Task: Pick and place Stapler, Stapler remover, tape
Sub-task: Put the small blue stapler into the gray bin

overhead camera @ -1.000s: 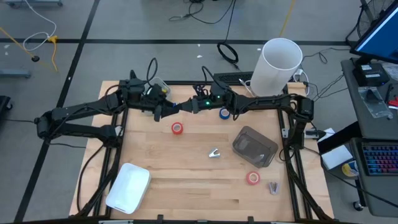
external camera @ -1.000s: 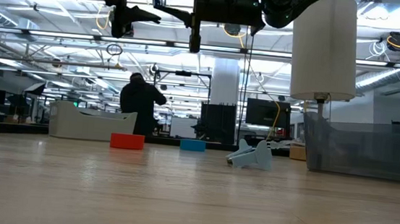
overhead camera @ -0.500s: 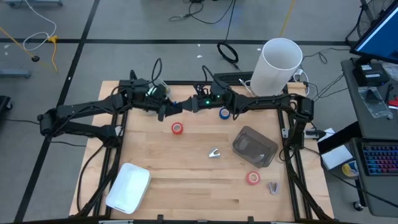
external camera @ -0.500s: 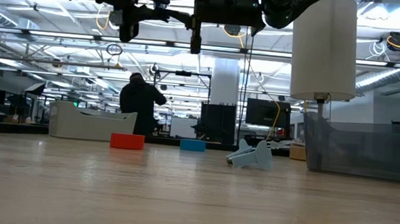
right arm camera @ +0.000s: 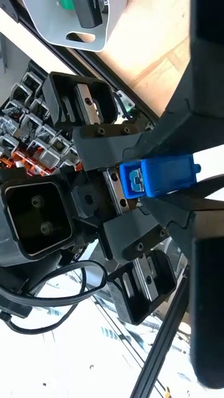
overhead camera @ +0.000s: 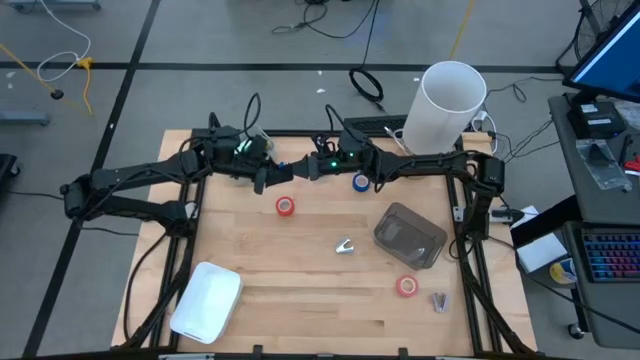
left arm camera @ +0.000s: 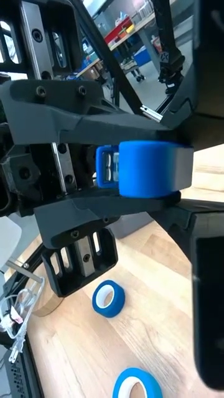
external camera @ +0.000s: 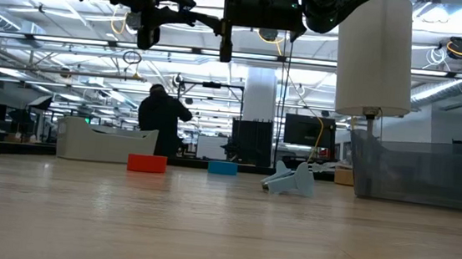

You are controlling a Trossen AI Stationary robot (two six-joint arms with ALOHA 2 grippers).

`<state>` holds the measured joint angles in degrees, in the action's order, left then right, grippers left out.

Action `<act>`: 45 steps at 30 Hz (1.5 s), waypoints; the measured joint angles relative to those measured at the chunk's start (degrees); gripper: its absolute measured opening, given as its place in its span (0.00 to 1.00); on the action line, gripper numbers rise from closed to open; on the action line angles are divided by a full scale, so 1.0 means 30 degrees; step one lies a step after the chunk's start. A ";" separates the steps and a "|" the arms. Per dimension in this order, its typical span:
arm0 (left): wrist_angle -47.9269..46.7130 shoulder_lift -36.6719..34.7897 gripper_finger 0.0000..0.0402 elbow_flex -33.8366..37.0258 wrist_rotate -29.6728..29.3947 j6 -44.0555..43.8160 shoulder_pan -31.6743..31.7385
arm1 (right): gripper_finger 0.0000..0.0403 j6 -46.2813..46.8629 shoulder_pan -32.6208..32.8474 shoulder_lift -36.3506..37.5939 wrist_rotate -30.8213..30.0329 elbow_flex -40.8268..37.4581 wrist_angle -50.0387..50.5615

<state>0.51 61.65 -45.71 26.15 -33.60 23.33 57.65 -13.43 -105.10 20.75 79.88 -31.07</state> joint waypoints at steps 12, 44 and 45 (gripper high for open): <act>-0.0299 0.0000 0.24 0.0000 0.0073 0.0173 0.0000 | 0.35 -0.0396 0.0015 0.0000 0.0125 0.0000 -0.0015; -0.0859 -0.1513 0.25 0.0015 0.1039 -0.0189 0.0014 | 0.47 -0.1248 -0.0185 0.0022 -0.1483 -0.0002 -0.0233; -0.1051 -0.1561 0.25 0.0015 0.0996 -0.0182 0.0027 | 0.47 -0.1299 -0.0182 0.0029 -0.1657 -0.0007 -0.0135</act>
<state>-2.64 56.96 -45.67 29.14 -34.15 23.41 53.75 -13.98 -105.01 15.78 79.85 -31.48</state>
